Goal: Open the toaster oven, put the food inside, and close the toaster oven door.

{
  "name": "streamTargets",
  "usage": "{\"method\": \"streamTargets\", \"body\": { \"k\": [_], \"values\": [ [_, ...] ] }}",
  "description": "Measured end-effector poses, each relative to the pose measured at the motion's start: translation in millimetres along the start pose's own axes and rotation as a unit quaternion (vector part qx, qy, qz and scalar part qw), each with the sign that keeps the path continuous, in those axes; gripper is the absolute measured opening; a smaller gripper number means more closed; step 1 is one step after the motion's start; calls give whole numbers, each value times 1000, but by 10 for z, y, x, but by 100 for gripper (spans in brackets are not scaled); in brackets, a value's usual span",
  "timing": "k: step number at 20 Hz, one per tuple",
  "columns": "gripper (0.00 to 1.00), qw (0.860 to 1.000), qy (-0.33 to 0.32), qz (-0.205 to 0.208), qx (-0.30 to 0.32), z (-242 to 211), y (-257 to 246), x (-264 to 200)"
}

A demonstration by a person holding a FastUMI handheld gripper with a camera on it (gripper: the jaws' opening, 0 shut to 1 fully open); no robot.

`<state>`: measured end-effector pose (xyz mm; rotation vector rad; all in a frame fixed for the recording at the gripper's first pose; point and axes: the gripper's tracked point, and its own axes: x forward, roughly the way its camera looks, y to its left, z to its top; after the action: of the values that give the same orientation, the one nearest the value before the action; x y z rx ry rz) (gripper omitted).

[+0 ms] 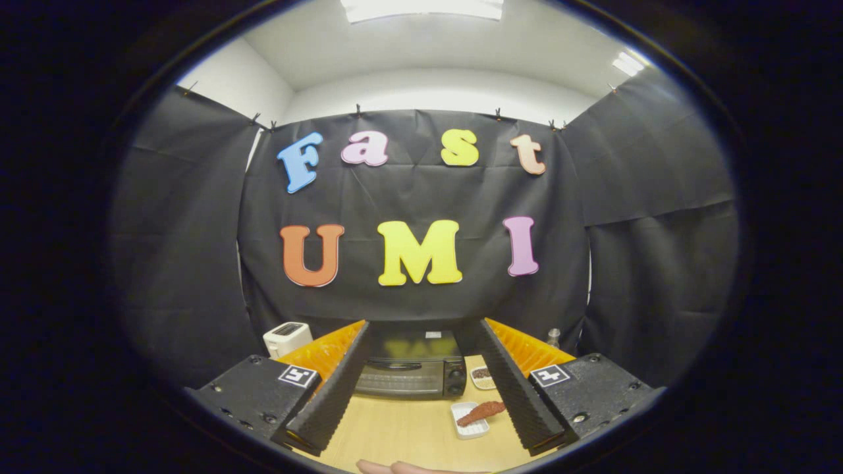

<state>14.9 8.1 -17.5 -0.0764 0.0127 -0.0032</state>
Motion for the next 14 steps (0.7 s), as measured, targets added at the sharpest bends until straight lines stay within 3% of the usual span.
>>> {"method": "streamTargets", "body": {
  "k": [7,14],
  "values": [
    [100,1000,-5,2,-12,-83,79,341],
    [100,999,48,1,-11,-632,192,1328]
  ]
}}
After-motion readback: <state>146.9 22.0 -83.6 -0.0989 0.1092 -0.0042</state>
